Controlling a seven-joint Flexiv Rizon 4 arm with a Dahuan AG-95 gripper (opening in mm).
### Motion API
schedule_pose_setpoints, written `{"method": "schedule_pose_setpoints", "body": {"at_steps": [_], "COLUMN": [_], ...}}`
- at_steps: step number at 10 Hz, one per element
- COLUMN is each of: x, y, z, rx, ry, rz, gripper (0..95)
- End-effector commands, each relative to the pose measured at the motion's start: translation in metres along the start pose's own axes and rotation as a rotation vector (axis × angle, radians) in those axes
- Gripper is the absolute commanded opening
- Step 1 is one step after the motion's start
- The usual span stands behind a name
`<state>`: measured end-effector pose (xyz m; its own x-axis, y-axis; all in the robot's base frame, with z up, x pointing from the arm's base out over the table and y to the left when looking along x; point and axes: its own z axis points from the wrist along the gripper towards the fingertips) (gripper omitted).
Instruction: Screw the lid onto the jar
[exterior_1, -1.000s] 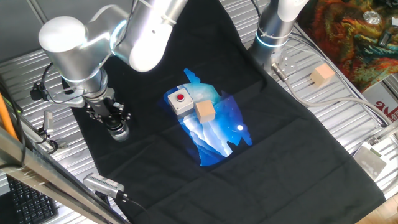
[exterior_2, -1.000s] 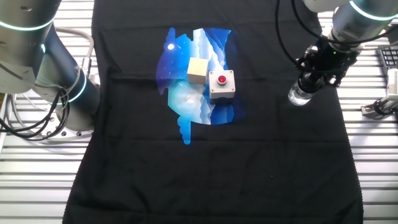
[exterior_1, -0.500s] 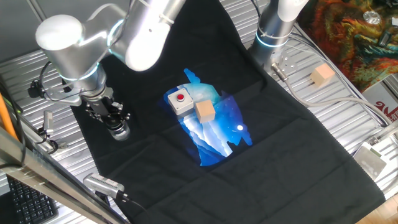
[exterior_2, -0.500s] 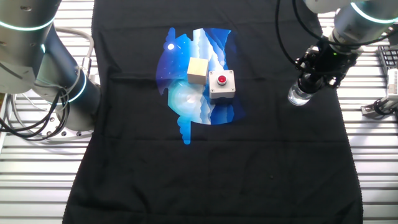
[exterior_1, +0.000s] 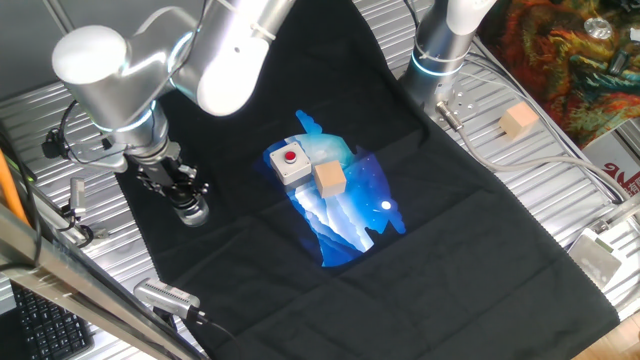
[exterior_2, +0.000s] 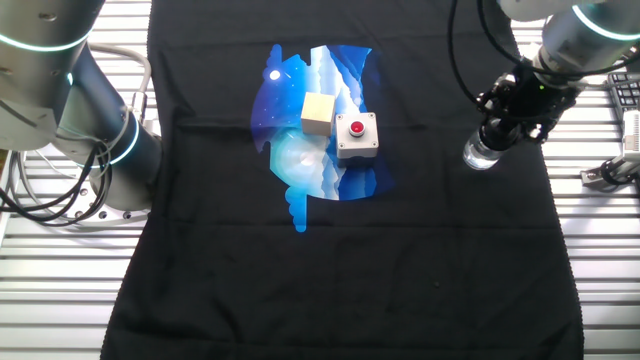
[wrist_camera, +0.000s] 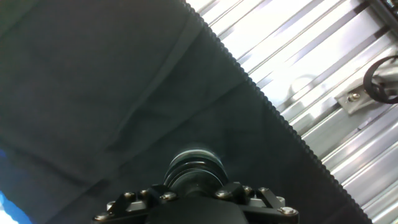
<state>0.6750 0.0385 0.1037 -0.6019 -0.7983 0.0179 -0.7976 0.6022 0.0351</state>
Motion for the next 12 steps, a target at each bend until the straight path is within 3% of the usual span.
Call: {"method": "schedule_pose_setpoints", "body": {"at_steps": [1, 7, 12], "x": [0.0010, 0.0014, 0.0015], "y": [0.0001, -0.0001, -0.0001], "z": [-0.0003, -0.0011, -0.0010], "rx": [-0.014, 0.014, 0.031], "ry": [-0.007, -0.033, -0.030], "rz": [0.033, 0.092, 0.122], "gripper": [0.0, 0.0, 0.0]}}
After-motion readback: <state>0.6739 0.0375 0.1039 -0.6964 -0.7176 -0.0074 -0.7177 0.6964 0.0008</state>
